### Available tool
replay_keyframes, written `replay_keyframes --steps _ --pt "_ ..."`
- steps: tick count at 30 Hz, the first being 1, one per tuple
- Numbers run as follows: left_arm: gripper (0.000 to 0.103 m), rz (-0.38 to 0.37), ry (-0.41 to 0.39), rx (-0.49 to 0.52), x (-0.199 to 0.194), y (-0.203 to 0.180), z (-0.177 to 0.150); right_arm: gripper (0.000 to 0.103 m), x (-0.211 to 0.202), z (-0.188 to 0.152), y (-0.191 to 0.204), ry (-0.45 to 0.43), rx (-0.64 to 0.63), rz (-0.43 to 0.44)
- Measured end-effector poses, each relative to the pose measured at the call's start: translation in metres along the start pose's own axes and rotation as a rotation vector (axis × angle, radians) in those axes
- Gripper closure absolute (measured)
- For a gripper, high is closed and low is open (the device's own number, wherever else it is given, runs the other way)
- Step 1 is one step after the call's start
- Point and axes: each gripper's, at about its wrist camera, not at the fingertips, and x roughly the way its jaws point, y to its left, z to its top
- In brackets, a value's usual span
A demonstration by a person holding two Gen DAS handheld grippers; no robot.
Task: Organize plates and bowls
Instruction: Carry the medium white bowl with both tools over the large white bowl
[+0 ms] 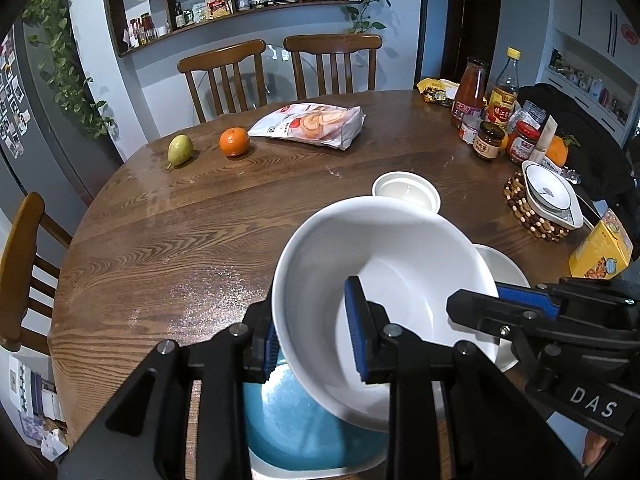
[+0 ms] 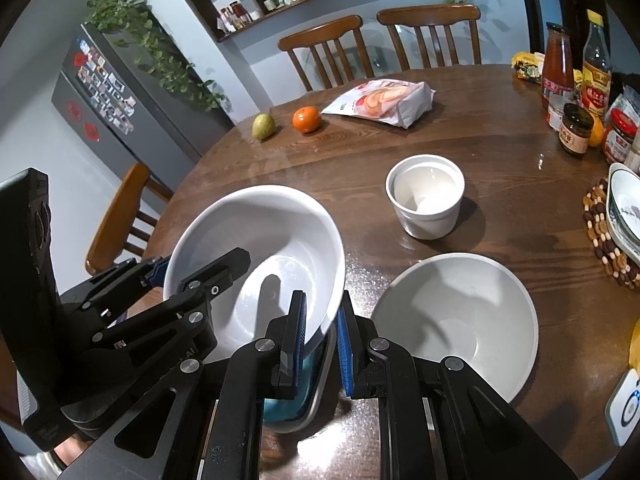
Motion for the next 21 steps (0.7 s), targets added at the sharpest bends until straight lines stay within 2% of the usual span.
replay_keyframes --steps 21 --pt "0.077 -0.034 0.0 0.048 -0.003 -0.032 -0.005 0.086 -0.021 -0.017 -0.017 -0.027 0.038 -0.032"
